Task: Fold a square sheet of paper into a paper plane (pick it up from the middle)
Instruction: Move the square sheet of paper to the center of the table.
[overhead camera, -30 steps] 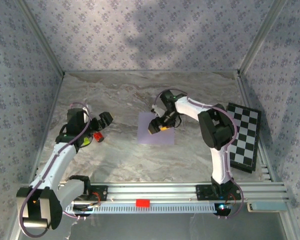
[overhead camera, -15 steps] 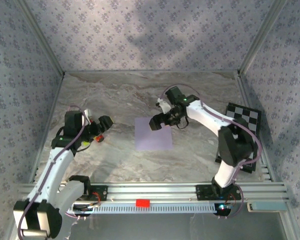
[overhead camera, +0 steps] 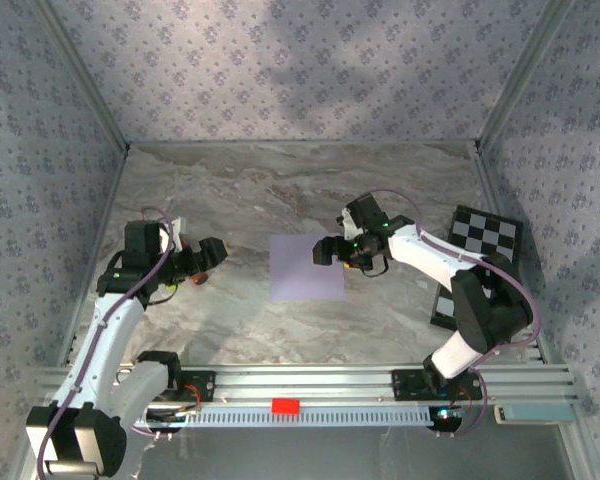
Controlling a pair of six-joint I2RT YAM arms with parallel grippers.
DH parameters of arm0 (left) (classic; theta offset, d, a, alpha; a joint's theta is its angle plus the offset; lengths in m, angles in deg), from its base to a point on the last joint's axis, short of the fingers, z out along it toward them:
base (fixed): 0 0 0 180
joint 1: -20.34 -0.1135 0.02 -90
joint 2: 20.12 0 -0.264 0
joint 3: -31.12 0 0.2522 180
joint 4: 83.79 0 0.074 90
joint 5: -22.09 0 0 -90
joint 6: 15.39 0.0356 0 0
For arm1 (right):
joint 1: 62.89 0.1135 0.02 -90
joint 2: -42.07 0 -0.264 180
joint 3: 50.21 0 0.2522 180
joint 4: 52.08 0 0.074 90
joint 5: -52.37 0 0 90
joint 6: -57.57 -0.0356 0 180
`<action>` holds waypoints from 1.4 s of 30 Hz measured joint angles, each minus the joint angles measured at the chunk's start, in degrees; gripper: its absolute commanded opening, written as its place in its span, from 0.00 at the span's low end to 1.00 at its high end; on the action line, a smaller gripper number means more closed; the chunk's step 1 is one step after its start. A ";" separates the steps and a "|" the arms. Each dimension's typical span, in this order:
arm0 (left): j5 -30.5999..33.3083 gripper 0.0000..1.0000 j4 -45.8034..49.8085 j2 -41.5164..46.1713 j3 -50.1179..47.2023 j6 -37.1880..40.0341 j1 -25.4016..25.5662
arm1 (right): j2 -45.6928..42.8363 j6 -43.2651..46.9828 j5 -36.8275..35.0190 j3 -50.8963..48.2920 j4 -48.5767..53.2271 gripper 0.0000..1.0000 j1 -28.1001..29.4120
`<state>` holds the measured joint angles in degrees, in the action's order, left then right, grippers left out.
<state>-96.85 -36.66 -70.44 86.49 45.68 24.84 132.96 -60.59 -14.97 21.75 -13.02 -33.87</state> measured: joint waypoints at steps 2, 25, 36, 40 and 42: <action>-0.31 0.97 0.13 0.02 0.00 0.04 -0.17 | 0.79 -1.03 0.07 0.61 -0.59 0.91 0.00; -2.54 0.91 -0.42 -1.57 -2.60 -0.48 -1.14 | 11.43 -13.55 -1.53 2.51 -4.63 0.80 4.92; -0.79 0.88 -4.26 -3.85 -6.86 -5.27 3.54 | 8.11 -13.99 -0.31 3.56 -4.04 0.89 5.55; 5.07 0.88 -6.21 -6.95 -5.95 -8.85 13.25 | -2.43 -13.79 -6.64 1.33 -3.65 0.99 3.58; 8.17 0.88 -6.43 -10.32 -4.02 -10.32 17.73 | -8.61 -13.62 -11.30 -1.20 -3.43 1.00 2.58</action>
<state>-88.68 -43.09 -80.76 82.47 35.37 42.56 124.35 -74.21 -26.27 20.54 -16.45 -31.29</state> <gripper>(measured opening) 0.882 0.989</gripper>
